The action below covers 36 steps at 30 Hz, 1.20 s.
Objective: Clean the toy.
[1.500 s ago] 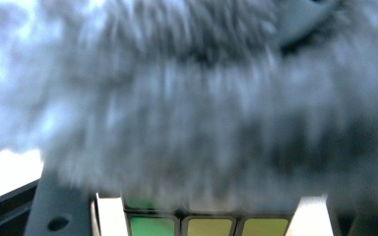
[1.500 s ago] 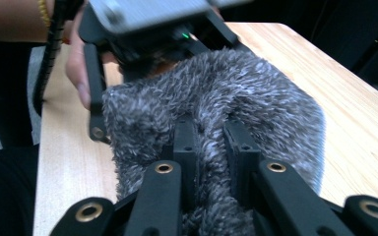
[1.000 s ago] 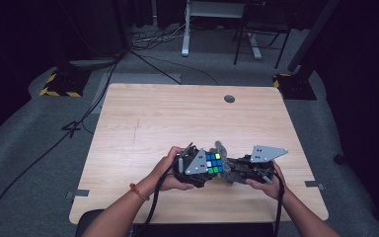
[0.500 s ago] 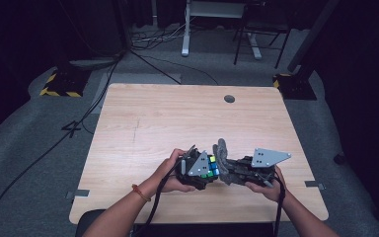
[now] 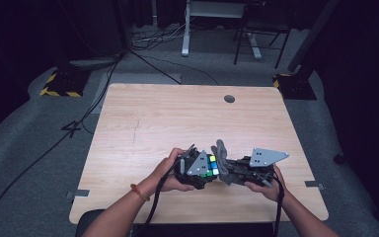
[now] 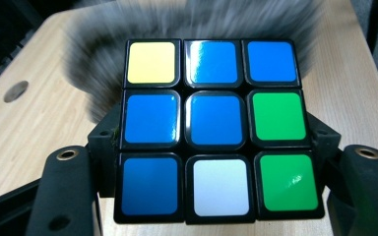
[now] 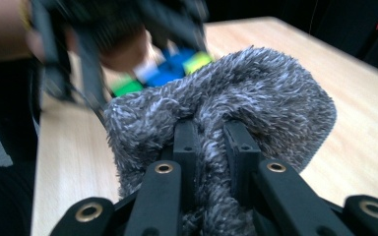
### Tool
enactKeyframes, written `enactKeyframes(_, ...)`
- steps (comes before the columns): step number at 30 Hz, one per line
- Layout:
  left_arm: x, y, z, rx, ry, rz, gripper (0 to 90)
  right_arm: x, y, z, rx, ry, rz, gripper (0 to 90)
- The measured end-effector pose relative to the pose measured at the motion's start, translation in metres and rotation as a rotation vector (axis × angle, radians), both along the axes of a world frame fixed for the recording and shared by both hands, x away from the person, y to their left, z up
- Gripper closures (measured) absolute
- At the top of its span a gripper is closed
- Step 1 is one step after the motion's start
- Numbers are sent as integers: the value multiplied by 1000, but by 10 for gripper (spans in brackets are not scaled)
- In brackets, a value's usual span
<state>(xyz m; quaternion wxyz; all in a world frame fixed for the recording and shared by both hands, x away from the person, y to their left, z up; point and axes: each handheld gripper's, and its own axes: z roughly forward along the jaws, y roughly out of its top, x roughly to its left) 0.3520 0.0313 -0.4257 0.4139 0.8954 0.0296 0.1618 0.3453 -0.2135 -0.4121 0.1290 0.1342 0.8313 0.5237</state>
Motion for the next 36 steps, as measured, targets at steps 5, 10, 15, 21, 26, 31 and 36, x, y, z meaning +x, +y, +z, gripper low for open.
enactKeyframes(5, -4, -1, 2, -14, -14, -5, 333, -2, 1, 5, 2, -20, -15, 785)
enactKeyframes(10, -5, 4, 10, -48, -34, 1, 333, 13, -1, -15, -78, 40, -72, 785)
enactKeyframes(15, -2, 13, 16, -89, -27, 14, 333, 12, 4, -26, -92, 80, -29, 784)
enactKeyframes(21, -1, 16, 16, -65, -45, 39, 333, 5, 0, -11, -61, 30, -32, 783)
enactKeyframes(26, -2, 4, 5, -11, -33, 59, 331, -6, 3, 1, -32, -10, 37, 775)
enactKeyframes(31, -4, -4, -1, 6, -7, 24, 332, -8, 3, 7, -7, -40, 30, 775)
enactKeyframes(36, -7, 0, 4, -15, -34, 21, 332, 0, 3, 1, -56, -11, -12, 770)
